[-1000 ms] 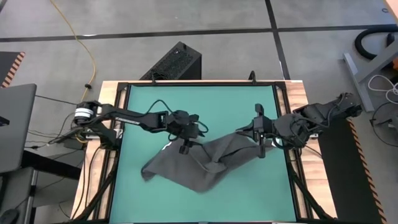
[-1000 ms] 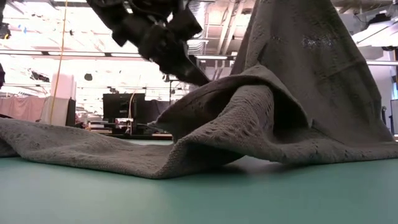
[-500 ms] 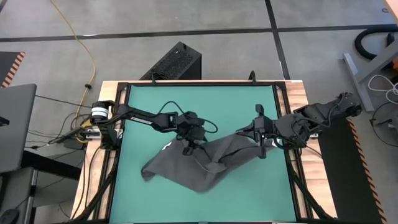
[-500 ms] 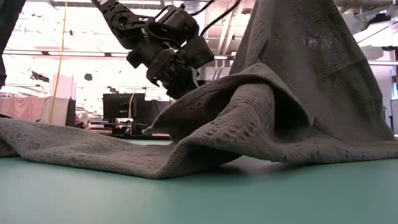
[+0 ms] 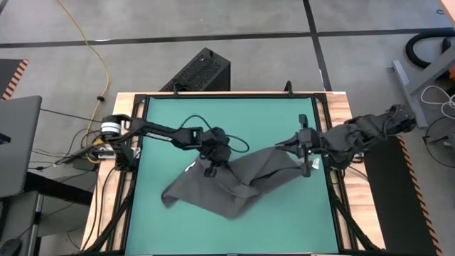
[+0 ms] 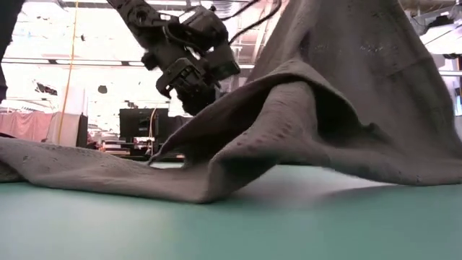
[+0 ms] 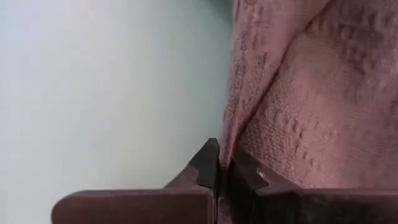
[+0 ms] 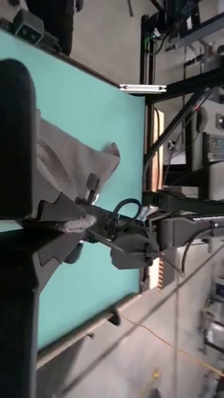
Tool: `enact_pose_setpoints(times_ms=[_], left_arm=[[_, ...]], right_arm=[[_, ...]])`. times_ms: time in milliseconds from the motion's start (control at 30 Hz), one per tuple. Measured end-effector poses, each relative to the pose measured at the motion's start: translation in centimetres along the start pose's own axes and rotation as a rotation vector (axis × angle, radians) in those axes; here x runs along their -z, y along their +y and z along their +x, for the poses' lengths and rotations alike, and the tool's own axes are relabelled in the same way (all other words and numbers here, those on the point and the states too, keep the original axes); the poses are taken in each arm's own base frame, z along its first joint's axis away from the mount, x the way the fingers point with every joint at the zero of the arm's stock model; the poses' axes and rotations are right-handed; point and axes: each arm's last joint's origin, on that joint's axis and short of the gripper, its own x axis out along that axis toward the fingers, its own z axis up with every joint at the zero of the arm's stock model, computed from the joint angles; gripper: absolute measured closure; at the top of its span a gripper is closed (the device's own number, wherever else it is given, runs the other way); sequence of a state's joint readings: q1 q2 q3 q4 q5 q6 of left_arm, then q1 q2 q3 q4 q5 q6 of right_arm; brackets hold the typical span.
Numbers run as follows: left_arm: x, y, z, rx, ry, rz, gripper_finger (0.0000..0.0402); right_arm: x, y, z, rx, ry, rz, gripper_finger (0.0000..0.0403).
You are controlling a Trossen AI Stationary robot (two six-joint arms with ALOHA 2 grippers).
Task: Roll towel into tight, uniform cylinder
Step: Fold the gray towel
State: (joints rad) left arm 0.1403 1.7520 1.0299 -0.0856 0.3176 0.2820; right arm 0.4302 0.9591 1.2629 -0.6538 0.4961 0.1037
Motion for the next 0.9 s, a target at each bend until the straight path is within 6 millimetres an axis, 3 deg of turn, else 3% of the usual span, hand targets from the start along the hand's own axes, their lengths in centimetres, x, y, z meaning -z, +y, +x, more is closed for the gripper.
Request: enact_pose_setpoints(times_ms=[167, 333, 567, 700, 900], left_arm=[[-2.9, -0.2, -5.6, -0.132, 0.046, 0.06, 0.0401], [-6.5, -1.7, -13.8, -0.302, -0.01, 0.129, 0.0401], [-8.0, -4.7, -24.1, -0.477, -0.143, 0.095, 0.0401], [-7.3, -6.2, -27.4, -0.526, -0.202, 0.072, 0.0401], [-6.6, -7.6, -29.9, -0.545, -0.267, 0.066, 0.0401]], right_arm=[[-0.9, -0.8, -1.5, 0.0, -0.112, -0.1, 0.0379], [-2.0, -1.1, -2.5, 0.019, -0.229, -0.238, 0.0379], [-3.1, -1.7, -3.6, 0.066, -0.346, -0.372, 0.038], [-3.1, -1.9, -4.0, 0.084, -0.354, -0.393, 0.038], [-3.1, -2.3, -4.2, 0.183, -0.33, -0.398, 0.038]])
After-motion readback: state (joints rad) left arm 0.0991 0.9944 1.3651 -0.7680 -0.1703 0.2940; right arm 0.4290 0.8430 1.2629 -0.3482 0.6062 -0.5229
